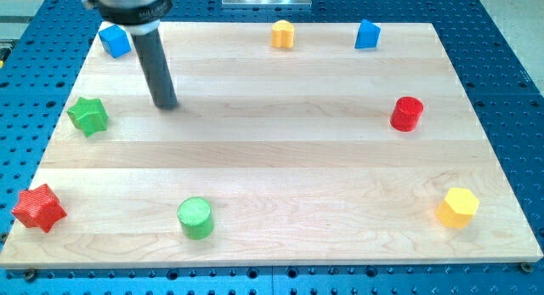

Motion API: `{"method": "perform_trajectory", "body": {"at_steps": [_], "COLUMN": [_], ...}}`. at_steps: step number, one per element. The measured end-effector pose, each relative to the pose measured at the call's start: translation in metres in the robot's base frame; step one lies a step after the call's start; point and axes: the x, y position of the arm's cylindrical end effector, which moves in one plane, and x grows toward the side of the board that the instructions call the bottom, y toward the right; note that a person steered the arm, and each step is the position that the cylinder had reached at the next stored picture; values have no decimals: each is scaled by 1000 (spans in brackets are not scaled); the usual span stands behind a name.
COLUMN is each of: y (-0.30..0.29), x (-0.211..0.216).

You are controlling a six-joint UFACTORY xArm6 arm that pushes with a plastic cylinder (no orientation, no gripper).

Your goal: Move the cube diagonally to the triangle

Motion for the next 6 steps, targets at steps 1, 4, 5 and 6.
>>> {"method": "perform_trajectory", "body": {"at_steps": [1, 4, 5, 6], "y": [-69, -129, -138, -71], "x": [-5, -113, -127, -134]}}
